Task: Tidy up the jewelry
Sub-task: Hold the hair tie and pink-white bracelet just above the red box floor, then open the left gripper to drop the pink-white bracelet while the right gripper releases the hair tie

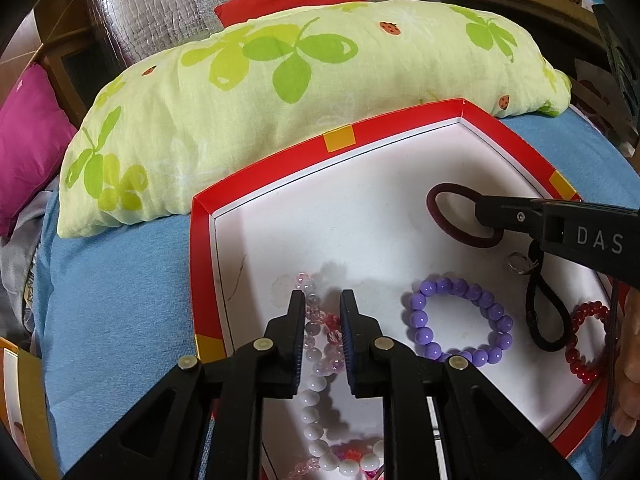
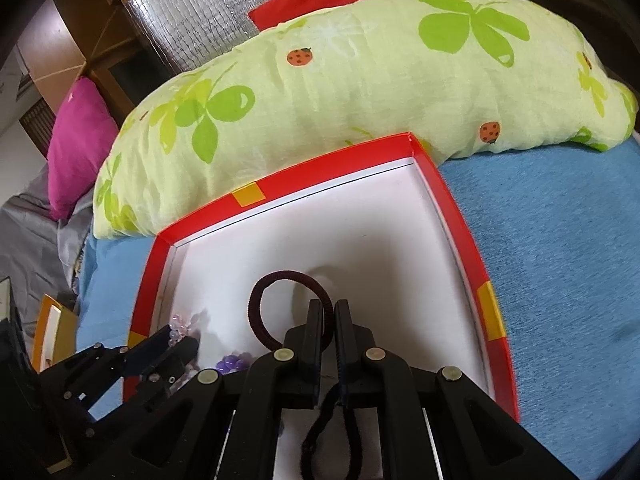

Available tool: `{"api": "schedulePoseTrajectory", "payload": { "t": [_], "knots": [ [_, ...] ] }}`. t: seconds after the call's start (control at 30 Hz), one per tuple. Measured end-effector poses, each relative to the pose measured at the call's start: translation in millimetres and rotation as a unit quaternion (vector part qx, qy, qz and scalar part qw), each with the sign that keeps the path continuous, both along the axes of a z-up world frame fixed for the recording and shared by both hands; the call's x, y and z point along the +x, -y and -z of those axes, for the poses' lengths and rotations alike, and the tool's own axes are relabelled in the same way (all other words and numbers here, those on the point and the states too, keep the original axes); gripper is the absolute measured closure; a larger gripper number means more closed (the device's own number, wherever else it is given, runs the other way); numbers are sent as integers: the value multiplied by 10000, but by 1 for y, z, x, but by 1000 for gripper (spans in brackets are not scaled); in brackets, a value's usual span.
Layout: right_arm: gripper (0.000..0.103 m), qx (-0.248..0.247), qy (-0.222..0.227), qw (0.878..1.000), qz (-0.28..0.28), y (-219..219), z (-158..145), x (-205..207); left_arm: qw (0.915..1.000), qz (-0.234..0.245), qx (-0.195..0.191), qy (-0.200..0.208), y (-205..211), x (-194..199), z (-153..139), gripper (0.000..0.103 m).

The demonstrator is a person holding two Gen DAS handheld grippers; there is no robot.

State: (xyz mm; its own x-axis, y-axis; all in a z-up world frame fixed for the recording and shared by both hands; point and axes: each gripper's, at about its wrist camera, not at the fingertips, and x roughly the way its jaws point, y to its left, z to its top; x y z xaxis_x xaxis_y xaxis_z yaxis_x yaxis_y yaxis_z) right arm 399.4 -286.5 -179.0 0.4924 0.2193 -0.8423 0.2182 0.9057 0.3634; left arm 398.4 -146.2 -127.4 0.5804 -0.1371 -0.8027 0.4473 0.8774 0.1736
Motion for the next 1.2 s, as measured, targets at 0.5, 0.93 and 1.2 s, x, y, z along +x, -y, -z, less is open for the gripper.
{"api": "schedulePoseTrajectory", "payload": {
  "t": [0.5,0.93,1.2],
  "knots": [
    [93,229,109,9997,60,1,-3,-3,9999,-55,66,58,-2,3,-3,63],
    [93,370,263,9990,37,2,-10,-5,9998,-118,159,93,2,3,-8,38],
    [93,283,279,9992,82,6,-15,-8,9994,-243,208,96,-3,3,-19,35]
  ]
}}
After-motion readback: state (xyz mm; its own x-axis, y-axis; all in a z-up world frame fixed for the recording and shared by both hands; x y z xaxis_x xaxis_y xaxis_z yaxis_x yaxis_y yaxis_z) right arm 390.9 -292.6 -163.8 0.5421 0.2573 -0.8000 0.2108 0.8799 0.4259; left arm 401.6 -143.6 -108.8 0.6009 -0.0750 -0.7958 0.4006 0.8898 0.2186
